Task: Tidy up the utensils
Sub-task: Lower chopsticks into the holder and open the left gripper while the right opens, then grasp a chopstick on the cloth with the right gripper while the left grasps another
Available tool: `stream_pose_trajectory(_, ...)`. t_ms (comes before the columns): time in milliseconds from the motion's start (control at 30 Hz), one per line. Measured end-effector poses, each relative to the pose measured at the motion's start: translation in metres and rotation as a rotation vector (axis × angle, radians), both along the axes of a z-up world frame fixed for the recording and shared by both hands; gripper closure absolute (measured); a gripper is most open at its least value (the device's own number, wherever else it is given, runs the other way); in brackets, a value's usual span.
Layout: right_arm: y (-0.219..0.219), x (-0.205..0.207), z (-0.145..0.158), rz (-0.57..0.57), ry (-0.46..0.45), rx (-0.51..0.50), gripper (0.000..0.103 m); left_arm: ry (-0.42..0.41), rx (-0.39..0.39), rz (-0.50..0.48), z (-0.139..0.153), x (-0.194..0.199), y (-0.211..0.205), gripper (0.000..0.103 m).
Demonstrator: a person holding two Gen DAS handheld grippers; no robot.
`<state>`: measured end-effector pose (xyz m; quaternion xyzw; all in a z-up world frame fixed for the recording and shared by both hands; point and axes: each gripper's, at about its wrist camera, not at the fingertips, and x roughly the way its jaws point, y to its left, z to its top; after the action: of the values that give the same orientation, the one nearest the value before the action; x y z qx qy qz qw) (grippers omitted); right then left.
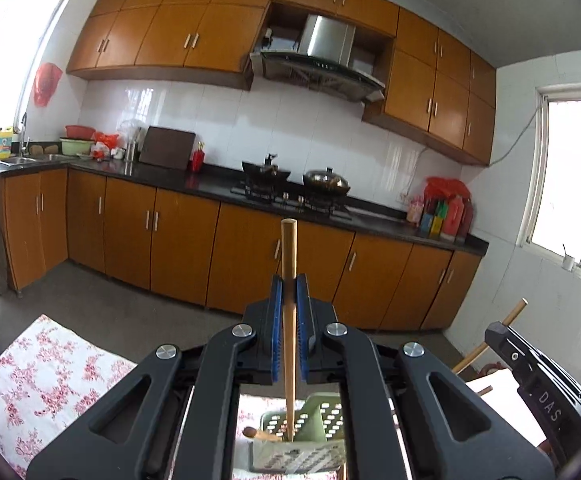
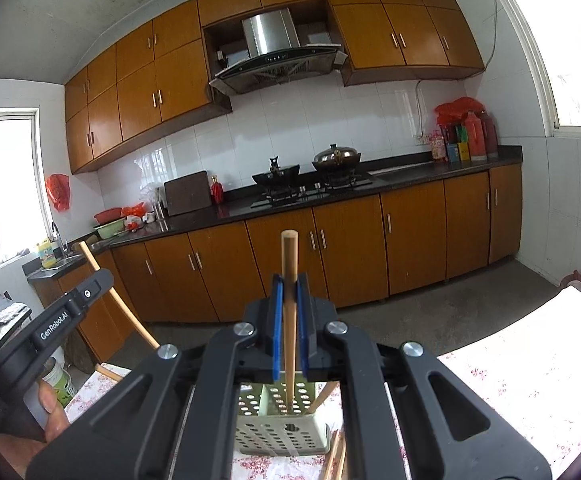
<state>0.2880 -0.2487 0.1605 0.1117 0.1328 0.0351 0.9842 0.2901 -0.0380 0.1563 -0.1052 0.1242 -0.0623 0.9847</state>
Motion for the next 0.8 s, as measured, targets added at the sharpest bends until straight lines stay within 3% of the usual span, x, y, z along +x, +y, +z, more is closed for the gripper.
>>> stream_pose_trajectory(233, -0.002, -0.009, 0.001, -0.012, 0.001, -0.004, 0.089, 0.028, 0.016, -0.017, 0.004, -0.006, 0.001, 0.093)
stream_pose_trajectory(267, -0.003, -0.014, 0.004, -0.017, -0.005, -0.005, 0.087, 0.026, 0.019, -0.016, 0.006, -0.007, 0.001, 0.091)
stream_pose_trajectory(333, -0.007, -0.024, 0.009, -0.028, -0.019, -0.004, 0.085, 0.014, 0.020, -0.009, 0.010, -0.014, 0.003, 0.074)
stream_pose_trajectory(533, -0.025, -0.068, 0.008, -0.066, -0.020, -0.019, 0.081, 0.007, 0.024, 0.008, 0.021, -0.041, 0.017, 0.072)
stream_pose_trajectory(667, -0.039, -0.094, -0.020, -0.084, 0.052, -0.038, 0.081, 0.033, 0.031, 0.016, 0.012, -0.068, 0.036, 0.072)
stream_pose_trajectory(800, -0.045, -0.100, -0.074, -0.069, 0.210, -0.044, 0.081, 0.095, 0.061, 0.027, -0.017, -0.088, 0.056, 0.072)
